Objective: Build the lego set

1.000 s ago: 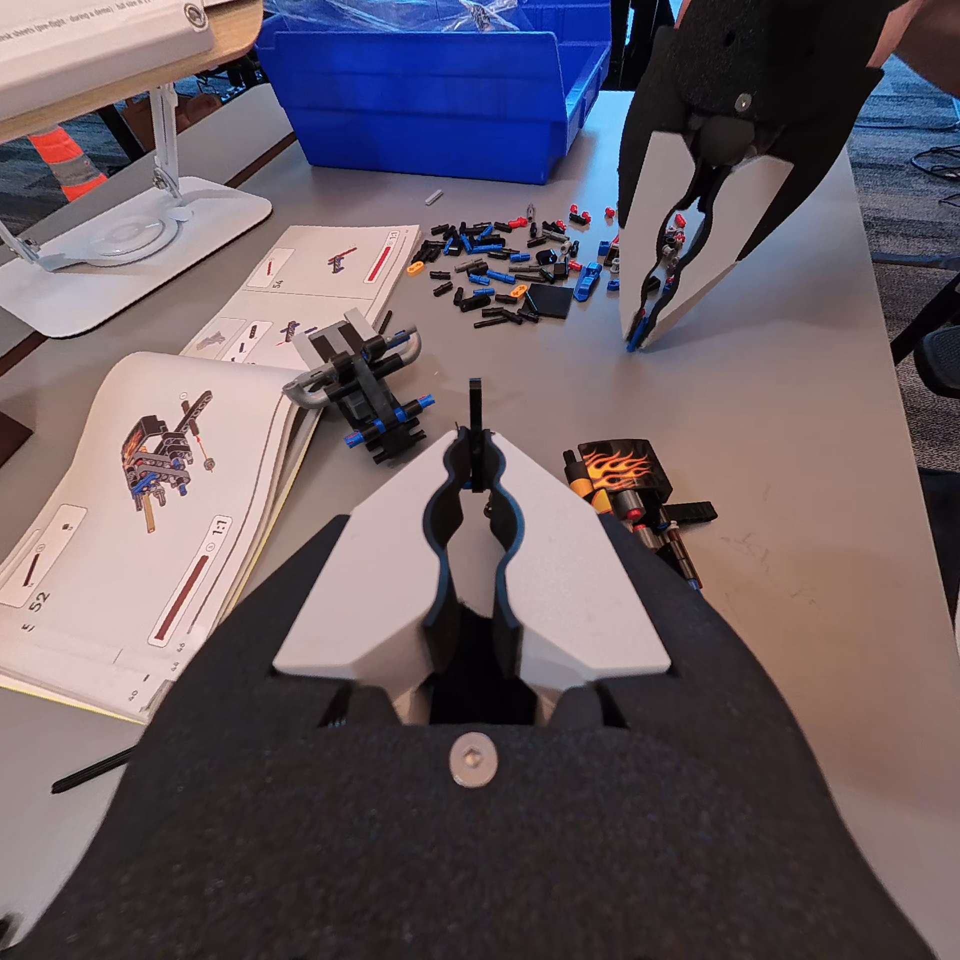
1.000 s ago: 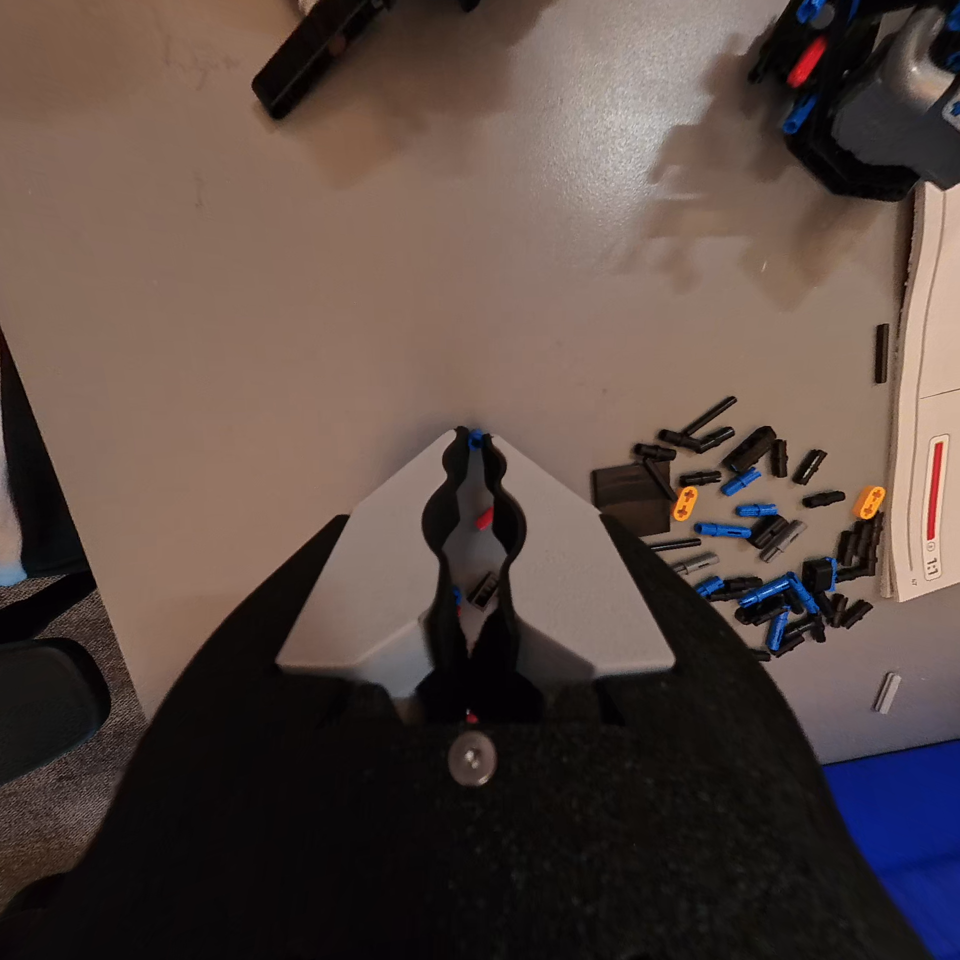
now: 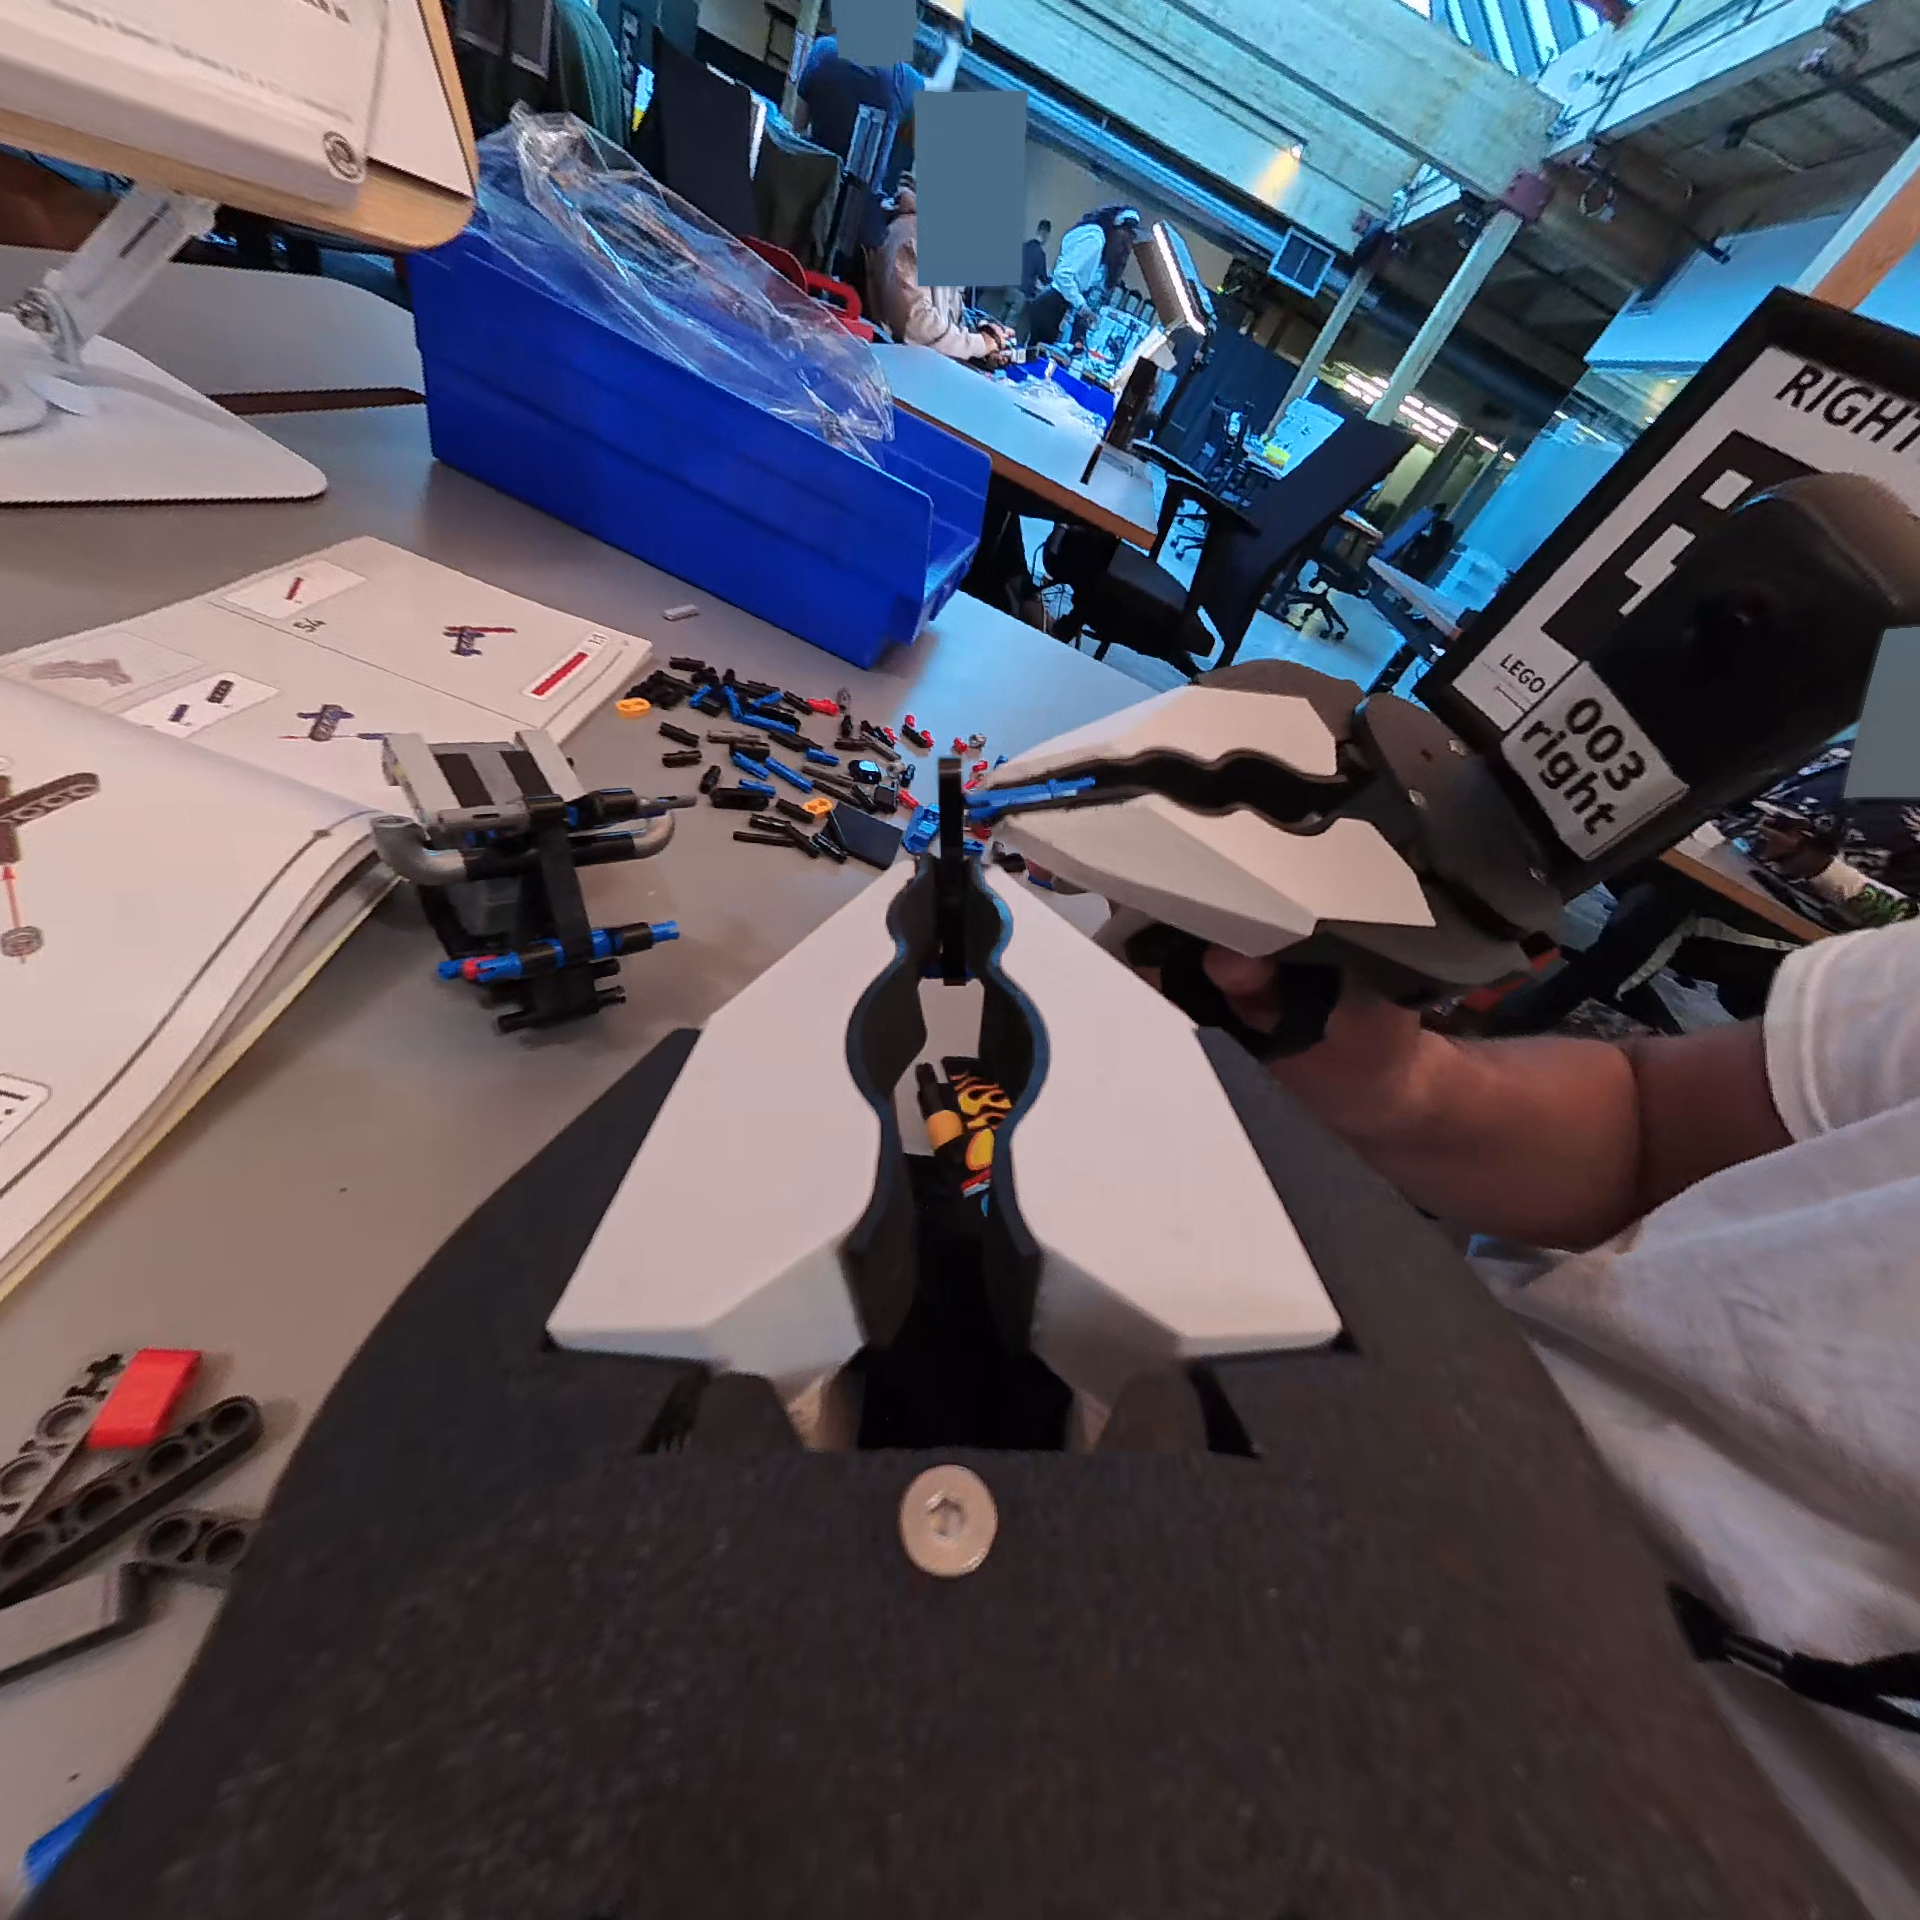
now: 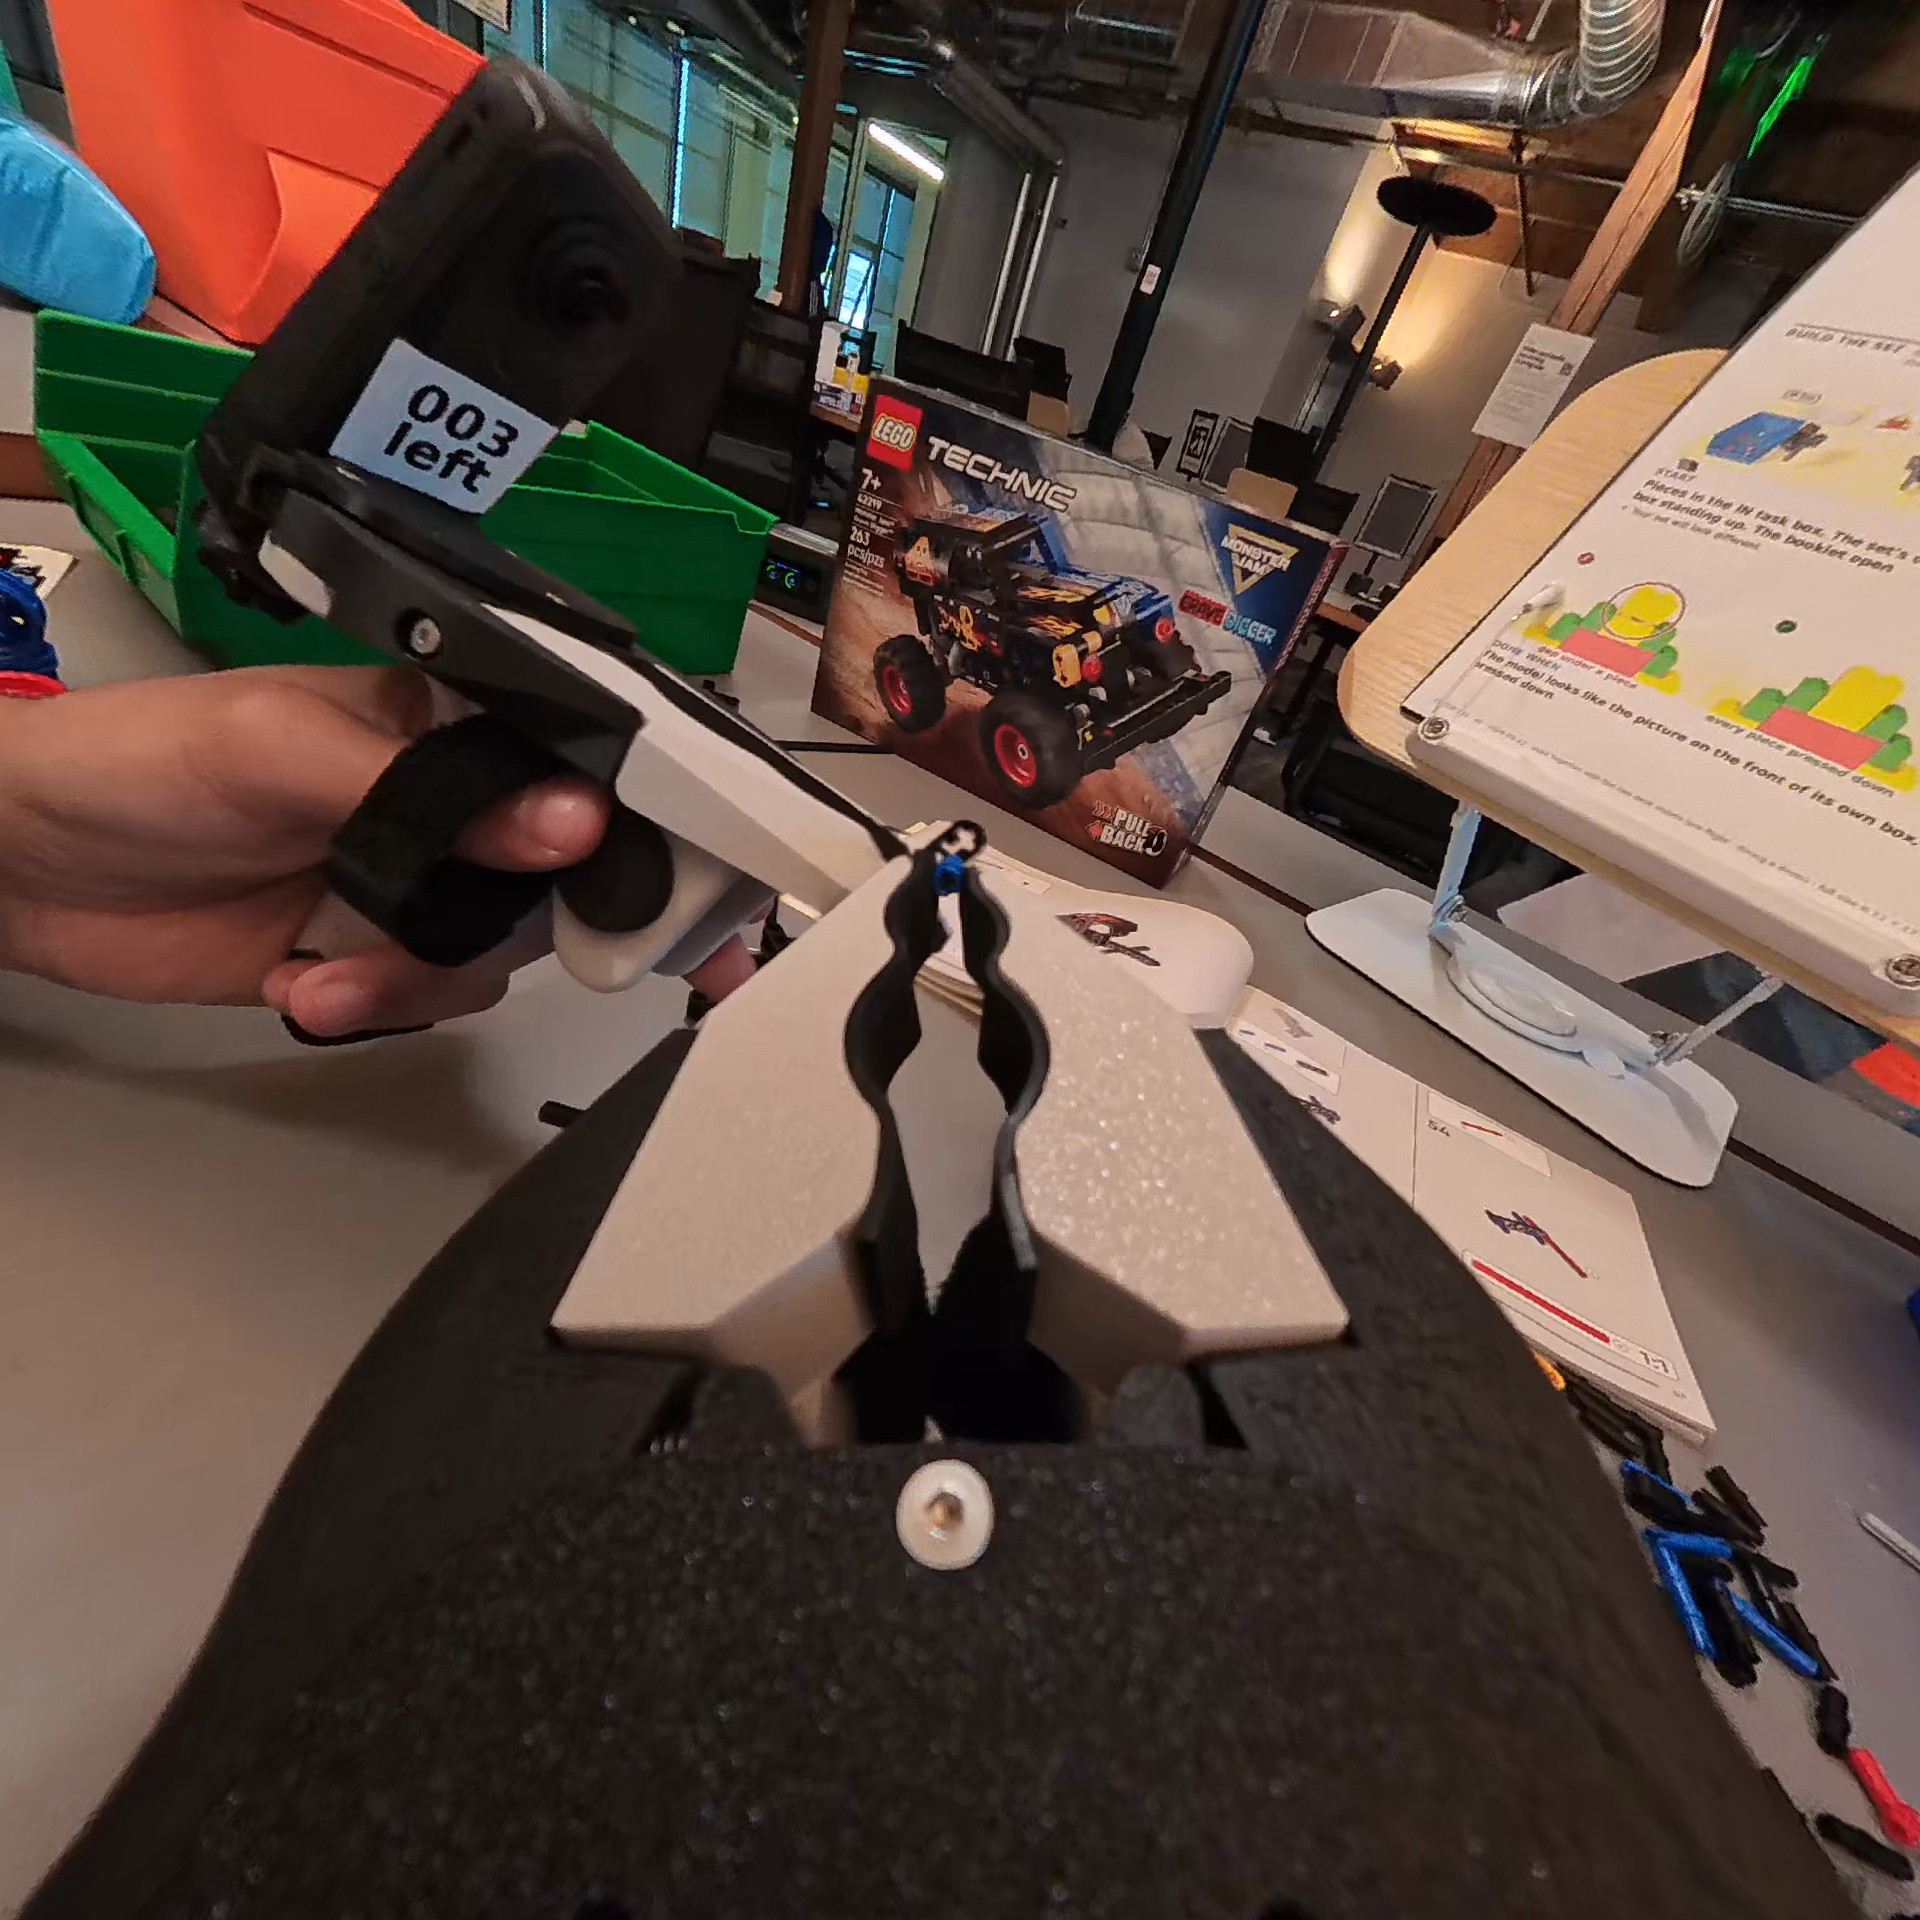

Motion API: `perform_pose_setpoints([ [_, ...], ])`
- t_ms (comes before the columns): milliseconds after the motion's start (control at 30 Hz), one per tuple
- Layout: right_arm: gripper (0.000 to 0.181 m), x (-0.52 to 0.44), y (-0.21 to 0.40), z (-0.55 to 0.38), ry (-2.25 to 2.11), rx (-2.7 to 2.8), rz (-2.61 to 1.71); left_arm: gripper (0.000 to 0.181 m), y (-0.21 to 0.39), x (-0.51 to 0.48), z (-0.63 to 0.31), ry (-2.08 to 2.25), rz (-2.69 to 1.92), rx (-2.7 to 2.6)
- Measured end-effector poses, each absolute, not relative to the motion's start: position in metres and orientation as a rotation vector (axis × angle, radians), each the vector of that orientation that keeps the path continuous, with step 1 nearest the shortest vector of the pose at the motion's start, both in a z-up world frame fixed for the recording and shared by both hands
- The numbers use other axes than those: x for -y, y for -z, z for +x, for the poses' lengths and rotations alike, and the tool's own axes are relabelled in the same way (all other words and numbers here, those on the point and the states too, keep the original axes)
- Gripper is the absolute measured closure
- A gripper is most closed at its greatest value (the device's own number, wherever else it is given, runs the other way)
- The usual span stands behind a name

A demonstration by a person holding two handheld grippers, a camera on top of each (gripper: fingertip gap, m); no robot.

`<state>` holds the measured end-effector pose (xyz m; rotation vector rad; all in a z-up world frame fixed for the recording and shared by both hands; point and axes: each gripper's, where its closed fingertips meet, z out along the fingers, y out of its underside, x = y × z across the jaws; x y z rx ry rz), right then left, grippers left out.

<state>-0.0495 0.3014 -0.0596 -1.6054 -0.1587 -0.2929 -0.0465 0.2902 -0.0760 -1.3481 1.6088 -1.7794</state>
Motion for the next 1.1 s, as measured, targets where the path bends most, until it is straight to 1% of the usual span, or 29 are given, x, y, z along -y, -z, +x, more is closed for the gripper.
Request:
perform_pose_setpoints([
  [300, 0.178, -0.304, 0.065, -0.050, 0.260, 0.153, -1.625, 0.180, 0.081, -0.292, -0.044, 1.619, -1.285, -1.633],
  [433, 0.178, -0.304, 0.063, -0.051, 0.258, 0.146, -1.601, 0.179, 0.079, -0.295, -0.043, 1.390, -1.166, -1.596],
  [533, 0.178, -0.304, 0.057, -0.053, 0.212, 0.110, -1.561, 0.179, 0.073, -0.296, -0.044, 1.314, -1.114, -1.536],
  [633, 0.178, -0.302, 0.055, -0.055, 0.167, 0.082, -1.536, 0.179, 0.070, -0.295, -0.045, 1.317, -1.109, -1.502],
  [767, 0.178, -0.302, 0.051, -0.057, 0.031, 0.005, -1.487, 0.179, 0.064, -0.293, -0.046, 1.439, -1.155, -1.426],
  [833, 0.178, -0.304, 0.051, -0.058, -0.030, -0.035, -1.481, 0.178, 0.064, -0.294, -0.046, 1.414, -1.153, -1.408],
  [933, 0.178, -0.304, 0.049, -0.059, 0.017, -0.050, -1.465, 0.179, 0.062, -0.294, -0.047, 1.360, -1.128, -1.383],
  [1100, 0.177, -0.304, 0.046, -0.061, 0.078, -0.020, -1.465, 0.179, 0.060, -0.298, -0.049, 1.140, -1.013, -1.398],
])
